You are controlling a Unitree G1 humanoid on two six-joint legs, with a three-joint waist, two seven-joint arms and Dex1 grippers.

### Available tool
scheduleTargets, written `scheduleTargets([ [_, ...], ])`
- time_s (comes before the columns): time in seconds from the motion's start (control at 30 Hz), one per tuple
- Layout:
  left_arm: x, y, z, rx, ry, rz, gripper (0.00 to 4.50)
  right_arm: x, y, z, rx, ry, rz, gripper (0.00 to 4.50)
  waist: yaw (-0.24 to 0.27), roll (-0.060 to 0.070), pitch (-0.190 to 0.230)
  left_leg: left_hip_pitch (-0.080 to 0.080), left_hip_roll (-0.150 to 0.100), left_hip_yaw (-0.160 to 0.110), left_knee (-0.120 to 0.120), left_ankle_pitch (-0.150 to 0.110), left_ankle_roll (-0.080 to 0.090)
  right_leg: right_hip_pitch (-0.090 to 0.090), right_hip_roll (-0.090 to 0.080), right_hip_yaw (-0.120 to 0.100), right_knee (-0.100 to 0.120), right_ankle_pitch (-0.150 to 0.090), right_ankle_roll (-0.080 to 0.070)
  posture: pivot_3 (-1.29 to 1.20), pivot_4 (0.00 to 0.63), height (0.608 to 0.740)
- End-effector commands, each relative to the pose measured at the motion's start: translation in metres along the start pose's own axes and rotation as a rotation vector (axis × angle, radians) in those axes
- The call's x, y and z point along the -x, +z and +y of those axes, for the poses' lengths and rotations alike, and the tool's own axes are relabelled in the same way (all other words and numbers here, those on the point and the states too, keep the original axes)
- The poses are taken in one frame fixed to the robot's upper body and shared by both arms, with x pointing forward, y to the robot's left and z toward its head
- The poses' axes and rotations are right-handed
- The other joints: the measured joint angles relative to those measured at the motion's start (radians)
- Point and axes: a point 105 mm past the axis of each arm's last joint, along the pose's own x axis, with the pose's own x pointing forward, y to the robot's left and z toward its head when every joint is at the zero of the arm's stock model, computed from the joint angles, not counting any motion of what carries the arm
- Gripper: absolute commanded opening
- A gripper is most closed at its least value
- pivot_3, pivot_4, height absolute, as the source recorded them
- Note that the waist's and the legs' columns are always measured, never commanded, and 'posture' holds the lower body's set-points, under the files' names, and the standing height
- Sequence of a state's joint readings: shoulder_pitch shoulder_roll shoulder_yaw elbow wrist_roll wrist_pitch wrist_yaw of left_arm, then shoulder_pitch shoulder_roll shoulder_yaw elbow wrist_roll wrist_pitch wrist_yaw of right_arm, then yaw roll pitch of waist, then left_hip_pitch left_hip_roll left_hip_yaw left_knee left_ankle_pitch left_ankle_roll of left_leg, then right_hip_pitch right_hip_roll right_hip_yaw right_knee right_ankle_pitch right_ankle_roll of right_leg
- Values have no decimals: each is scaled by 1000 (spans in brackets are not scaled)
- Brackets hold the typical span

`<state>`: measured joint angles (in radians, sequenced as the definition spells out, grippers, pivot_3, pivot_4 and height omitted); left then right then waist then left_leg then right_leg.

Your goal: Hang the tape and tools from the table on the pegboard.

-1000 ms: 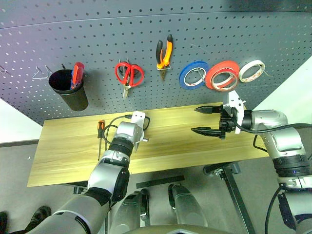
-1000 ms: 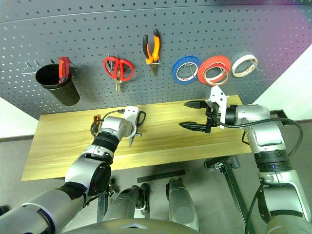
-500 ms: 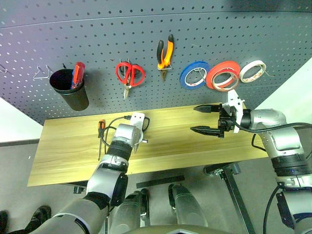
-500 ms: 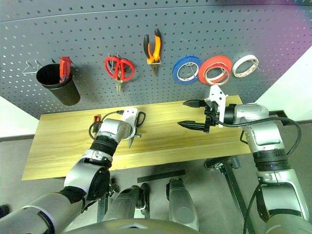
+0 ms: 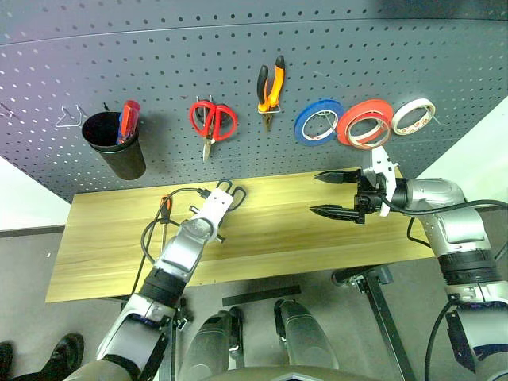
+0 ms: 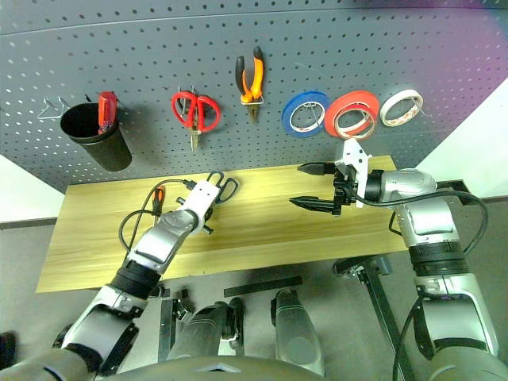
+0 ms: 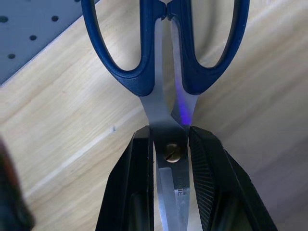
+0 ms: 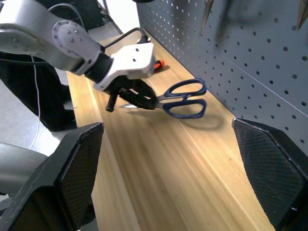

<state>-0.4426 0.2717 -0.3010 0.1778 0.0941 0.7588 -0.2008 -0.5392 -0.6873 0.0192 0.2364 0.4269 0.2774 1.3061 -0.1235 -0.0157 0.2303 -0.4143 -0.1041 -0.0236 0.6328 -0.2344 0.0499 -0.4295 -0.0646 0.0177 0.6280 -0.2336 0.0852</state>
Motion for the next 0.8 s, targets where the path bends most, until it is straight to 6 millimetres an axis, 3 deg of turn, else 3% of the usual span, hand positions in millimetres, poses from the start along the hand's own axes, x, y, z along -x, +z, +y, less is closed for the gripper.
scheduleTargets([
  [0.03,10,14,3,-32,-3,-109,704,9,14,-8,41,-30,-70,4500,2,0,0,0,0,0,0,0,0,0,0,0,0,0,0,-283,238,740],
  [0.43,23,14,9,-67,38,-230,704,13,15,12,61,90,-124,4500,1,0,0,-1,0,0,0,0,1,-1,0,0,-1,0,0,-281,228,740],
  [0.67,29,18,10,-118,66,-294,704,19,34,18,-22,165,-231,4500,1,0,0,-1,0,0,0,0,1,-1,0,0,-1,0,0,-278,224,740],
  [0.8,36,19,11,-135,80,-336,704,20,35,17,-32,164,-243,4500,1,0,0,-1,0,0,0,0,1,-1,0,0,-1,0,0,-275,220,740],
])
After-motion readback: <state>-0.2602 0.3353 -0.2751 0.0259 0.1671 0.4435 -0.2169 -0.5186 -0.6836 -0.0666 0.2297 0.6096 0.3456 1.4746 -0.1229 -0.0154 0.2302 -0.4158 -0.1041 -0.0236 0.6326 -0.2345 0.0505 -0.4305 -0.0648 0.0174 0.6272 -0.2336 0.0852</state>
